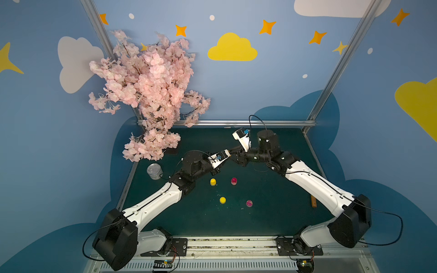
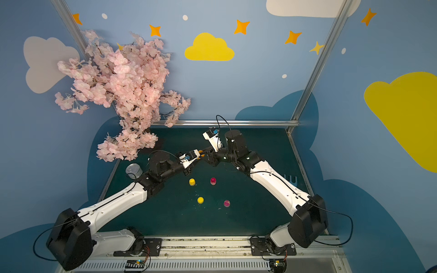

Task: Close the paint jar lid
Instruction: Screw the lid onto the paint jar.

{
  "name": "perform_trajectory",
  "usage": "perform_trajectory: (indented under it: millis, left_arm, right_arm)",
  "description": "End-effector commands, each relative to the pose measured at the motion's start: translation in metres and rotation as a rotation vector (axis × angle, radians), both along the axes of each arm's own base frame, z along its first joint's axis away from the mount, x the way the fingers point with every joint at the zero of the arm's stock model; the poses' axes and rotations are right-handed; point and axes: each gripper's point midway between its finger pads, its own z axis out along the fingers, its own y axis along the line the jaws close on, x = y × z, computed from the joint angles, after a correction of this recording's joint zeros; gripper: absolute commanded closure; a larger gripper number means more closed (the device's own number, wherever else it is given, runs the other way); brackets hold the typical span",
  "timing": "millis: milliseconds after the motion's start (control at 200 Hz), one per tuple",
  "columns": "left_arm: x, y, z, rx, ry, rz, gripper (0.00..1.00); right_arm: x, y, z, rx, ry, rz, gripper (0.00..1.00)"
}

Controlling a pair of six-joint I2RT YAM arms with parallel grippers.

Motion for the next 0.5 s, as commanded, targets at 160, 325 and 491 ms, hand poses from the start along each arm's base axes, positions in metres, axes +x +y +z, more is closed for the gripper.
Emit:
perform_trajectory:
  millis: [160,325,491]
  left_arm:
    - [-0.004,-0.008,0.033,-0.047,-0.165,-0.009,0.76]
    - [-0.003,-0.005,0.016,-0.028,-0.070,0.013,0.76]
    - [-0.007,0.002,-0.008,-0.044,0.067,-0.004,0.76]
  right_arm:
    - [0.013,0.009,-0.010,0.052,0.199,-0.122,0.99]
    - [0.011,0.001,-0.006,0.049,0.177,-0.127,0.60]
    - [0.007,-0.017,-0.003,0.050,0.138,-0.157,0.39]
